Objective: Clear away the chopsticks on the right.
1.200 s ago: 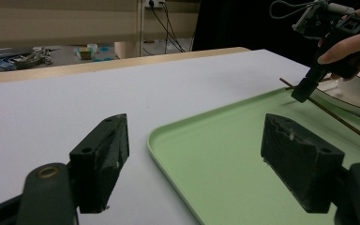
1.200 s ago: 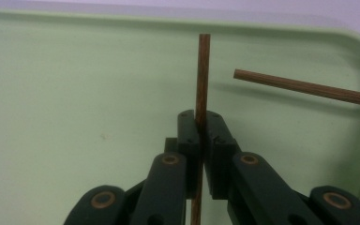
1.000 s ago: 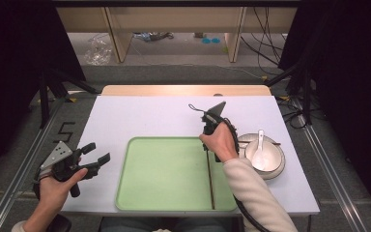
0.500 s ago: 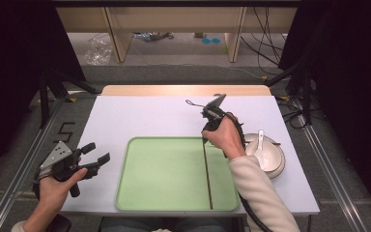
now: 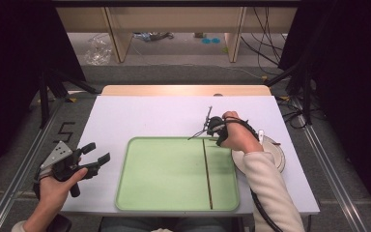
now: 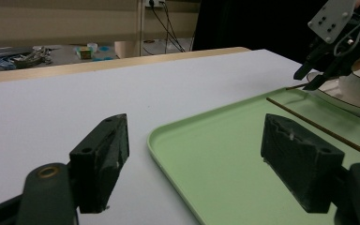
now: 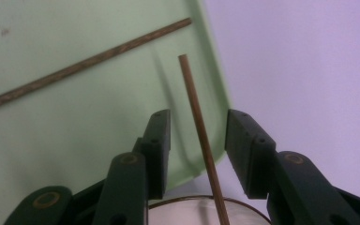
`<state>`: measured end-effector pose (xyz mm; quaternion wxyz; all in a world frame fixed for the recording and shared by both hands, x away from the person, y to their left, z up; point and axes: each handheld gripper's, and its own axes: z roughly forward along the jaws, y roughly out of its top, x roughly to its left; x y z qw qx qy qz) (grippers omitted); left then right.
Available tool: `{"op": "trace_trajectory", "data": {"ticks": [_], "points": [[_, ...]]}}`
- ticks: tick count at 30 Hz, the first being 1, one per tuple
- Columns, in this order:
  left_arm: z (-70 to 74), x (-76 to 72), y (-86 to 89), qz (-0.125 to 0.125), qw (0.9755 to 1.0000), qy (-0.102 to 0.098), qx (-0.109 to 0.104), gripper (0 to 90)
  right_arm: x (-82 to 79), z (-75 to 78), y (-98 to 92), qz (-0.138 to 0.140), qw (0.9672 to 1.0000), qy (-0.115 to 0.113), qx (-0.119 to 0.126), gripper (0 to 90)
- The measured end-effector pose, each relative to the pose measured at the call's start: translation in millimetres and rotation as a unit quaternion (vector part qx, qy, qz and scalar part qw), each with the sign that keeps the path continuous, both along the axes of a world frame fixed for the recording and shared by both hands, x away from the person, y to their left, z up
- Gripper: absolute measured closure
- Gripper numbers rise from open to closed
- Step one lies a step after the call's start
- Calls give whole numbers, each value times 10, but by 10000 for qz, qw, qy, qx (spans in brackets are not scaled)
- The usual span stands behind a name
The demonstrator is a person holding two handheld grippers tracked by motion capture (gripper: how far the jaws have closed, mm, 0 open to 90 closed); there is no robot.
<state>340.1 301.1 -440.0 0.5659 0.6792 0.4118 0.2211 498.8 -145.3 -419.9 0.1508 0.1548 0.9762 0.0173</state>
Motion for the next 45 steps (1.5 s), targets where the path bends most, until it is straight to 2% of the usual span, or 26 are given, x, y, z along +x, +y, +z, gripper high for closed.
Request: {"op": "trace_trajectory", "data": {"ticks": [1,3,6,8,11,15,22,38,45], "points": [[0,0,0,-3,10000,-2,-1,238,3,-13,9,184,9998,-57,-98,638],[1,-3,0,-4,10000,-15,-6,238,10,-48,22,358,9992,-40,-157,654],[1,-2,2,-1,10000,-18,-11,238,-26,-98,59,320,9993,-36,-192,689],[1,-2,0,-6,10000,-14,-3,238,-14,-112,64,454,9987,-86,-224,701],[1,-2,1,-1,10000,-16,2,238,-6,-139,66,445,9983,-102,-361,721],[1,-3,2,-3,10000,-13,6,238,-4,-174,66,499,9980,-86,-387,750],[1,-2,2,-1,10000,-23,-4,238,-6,-191,74,597,9970,-164,-458,860],[4,-3,-1,10,10000,-38,-30,238,-21,-119,70,741,9953,-467,-404,874],[2,-2,1,9,10000,-27,-15,238,-41,-19,91,736,9947,-687,-228,874]]}}
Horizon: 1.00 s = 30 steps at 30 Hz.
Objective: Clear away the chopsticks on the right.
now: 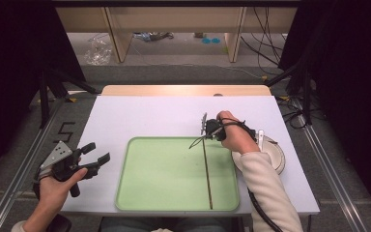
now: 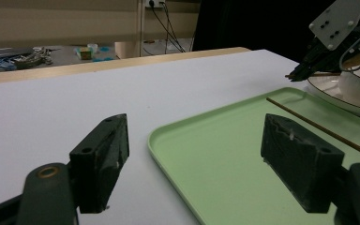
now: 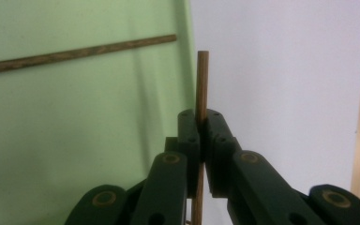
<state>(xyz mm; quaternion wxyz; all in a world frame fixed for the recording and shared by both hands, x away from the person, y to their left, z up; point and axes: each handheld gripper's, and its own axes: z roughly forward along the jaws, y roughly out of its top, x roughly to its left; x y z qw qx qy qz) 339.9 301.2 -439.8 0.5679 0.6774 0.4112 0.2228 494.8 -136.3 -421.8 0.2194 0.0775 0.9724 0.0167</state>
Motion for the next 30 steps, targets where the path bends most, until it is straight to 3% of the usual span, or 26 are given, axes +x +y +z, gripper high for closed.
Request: {"op": "trace_trajectory", "data": {"ticks": [3,6,10,12,16,24,25,30], "points": [[0,-1,-1,-3,10000,8,12,238,-10,57,2,-33,9999,-34,118,874],[1,-1,-1,1,10000,4,9,238,5,146,-17,127,9994,-253,210,874],[0,0,0,4,10000,10,20,238,-21,288,-35,-132,9960,-521,712,874],[0,0,0,1,10000,9,20,238,-37,356,-48,-370,9921,-628,1026,875],[0,1,2,7,10000,2,14,238,-67,477,-61,-432,9872,-852,1280,875],[0,-1,2,11,10000,-9,13,238,-136,683,-53,-649,9724,-1122,1938,876],[0,-1,3,10,10000,-9,14,238,-147,706,-50,-700,9683,-1184,2086,876],[0,-1,4,14,10000,2,26,238,-167,796,-71,-845,9569,-1171,2518,876]]}}
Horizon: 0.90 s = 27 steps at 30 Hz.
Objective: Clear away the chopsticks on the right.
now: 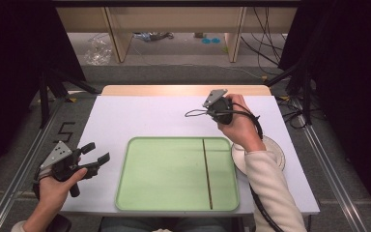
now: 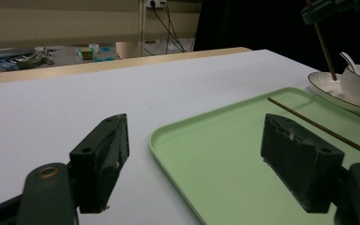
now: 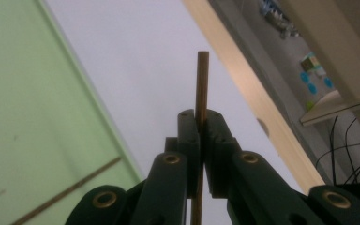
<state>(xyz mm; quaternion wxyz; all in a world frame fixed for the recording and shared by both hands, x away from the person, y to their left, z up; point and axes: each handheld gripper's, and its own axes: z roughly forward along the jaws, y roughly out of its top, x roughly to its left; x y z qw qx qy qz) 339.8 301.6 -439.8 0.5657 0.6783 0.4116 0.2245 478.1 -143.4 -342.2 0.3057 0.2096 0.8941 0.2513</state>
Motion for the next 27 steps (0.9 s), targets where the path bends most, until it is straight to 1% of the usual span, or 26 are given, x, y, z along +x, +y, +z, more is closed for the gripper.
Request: {"op": "trace_trajectory", "data": {"ticks": [2,3,4,5,6,7,8,9,10,11,12,13,14,15,16,17,18,19,20,21,22,23,24,25,26,27], "points": [[1,0,-2,0,10000,-10,-4,238,-2,33,-17,-55,9998,53,198,875],[1,-1,-2,-2,10000,-8,-6,238,-11,45,-25,-106,9995,25,312,876],[1,0,-2,-2,10000,-14,-13,238,-9,54,-32,-137,9990,59,412,876],[1,0,-1,-2,10000,-7,-7,238,-10,58,-37,-145,9988,48,466,876],[1,0,-1,-2,10000,-11,-7,238,-11,66,-46,-199,9981,25,583,876],[1,0,-2,-2,10000,-15,-11,238,0,65,-57,-147,9979,-35,623,876],[1,0,-1,0,10000,-15,-13,238,-2,70,-61,-203,9971,-83,722,876],[1,0,-1,2,10000,-15,-13,238,1,81,-71,-231,9965,-33,798,876],[1,0,0,1,10000,-16,-8,238,5,85,-76,-255,9957,-81,892,876],[1,0,0,2,10000,-13,-13,238,-3,92,-81,-332,9939,-71,1051,876],[1,0,0,2,10000,-13,-6,238,6,102,-90,-363,9927,-39,1149,876],[1,-1,0,3,10000,-5,-1,238,15,115,-105,-327,9917,-75,1244,876],[1,0,0,3,10000,-11,-4,238,6,128,-118,-432,9891,-71,1406,876],[1,0,0,4,10000,-13,-8,238,-1,137,-126,-490,9873,21,1508,876],[2,0,0,4,10000,-10,-10,238,-4,146,-133,-545,9843,-47,1676,876],[1,1,0,4,10000,-16,-10,238,4,155,-152,-591,9825,-112,1765,876],[1,0,0,3,10000,-13,-10,238,1,165,-158,-605,9811,-18,1838,876],[2,0,1,4,10000,-10,-8,238,-6,178,-170,-672,9785,-49,1951,876],[2,0,1,7,10000,-16,-9,238,-2,179,-177,-710,9771,-49,2004,876],[2,0,1,4,10000,-9,-9,238,5,184,-186,-681,9769,-39,2026,876],[2,0,1,4,10000,-8,-9,238,-11,184,-183,-793,9742,-10,2111,876],[2,0,1,4,10000,-10,-7,238,2,180,-187,-812,9728,-117,2168,876],[2,0,1,4,10000,-13,-12,238,-12,194,-196,-865,9717,-64,2195,876],[2,0,2,4,10000,-12,-11,238,-9,205,-204,-842,9708,-185,2240,876],[2,0,3,8,10000,-12,-12,238,-24,223,-200,-889,9687,-252,2306,876],[1,1,3,11,10000,-8,-12,238,-28,238,-199,-879,9683,-288,2321,876]]}}
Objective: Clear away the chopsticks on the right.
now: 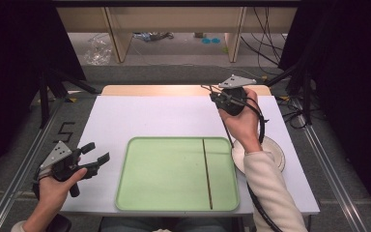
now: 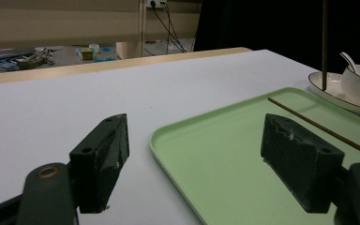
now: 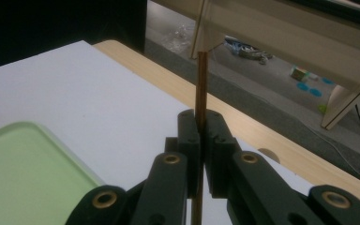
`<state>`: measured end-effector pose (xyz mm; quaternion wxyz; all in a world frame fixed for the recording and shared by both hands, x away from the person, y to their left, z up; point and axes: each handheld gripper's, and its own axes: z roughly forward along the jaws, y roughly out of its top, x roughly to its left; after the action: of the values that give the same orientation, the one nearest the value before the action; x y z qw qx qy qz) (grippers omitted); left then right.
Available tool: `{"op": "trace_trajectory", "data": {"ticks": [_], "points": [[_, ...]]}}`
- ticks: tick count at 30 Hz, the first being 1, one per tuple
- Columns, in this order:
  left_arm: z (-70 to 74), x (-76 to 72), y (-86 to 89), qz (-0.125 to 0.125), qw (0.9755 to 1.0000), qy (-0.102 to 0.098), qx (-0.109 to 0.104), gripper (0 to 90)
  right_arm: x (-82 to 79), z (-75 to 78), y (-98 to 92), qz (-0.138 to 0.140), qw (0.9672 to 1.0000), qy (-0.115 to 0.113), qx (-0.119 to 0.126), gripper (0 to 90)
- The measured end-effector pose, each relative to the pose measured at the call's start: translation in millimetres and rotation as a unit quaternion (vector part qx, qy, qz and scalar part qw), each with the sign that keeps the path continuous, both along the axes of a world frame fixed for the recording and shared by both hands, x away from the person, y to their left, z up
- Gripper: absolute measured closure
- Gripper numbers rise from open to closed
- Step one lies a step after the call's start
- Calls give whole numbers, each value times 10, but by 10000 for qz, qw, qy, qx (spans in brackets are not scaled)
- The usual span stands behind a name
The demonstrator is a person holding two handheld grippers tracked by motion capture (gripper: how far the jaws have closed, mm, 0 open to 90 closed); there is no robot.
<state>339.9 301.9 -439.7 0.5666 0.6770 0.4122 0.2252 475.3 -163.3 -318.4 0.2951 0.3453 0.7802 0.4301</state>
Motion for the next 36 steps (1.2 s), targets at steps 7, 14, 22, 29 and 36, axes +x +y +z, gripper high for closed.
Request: {"op": "trace_trajectory", "data": {"ticks": [7,14,22,29,36], "points": [[1,-1,-2,-3,10000,-3,5,238,-49,78,-4,22,9998,-76,202,876],[0,0,1,0,10000,0,1,238,-55,84,6,12,9991,21,419,876],[1,-1,3,10,10000,-4,0,238,-23,3,27,-195,9973,461,538,876],[1,-1,2,9,10000,-2,-8,238,22,-70,24,-416,9923,945,681,876],[1,-1,3,6,10000,-1,-10,238,51,-125,6,-835,9812,1509,863,875]]}}
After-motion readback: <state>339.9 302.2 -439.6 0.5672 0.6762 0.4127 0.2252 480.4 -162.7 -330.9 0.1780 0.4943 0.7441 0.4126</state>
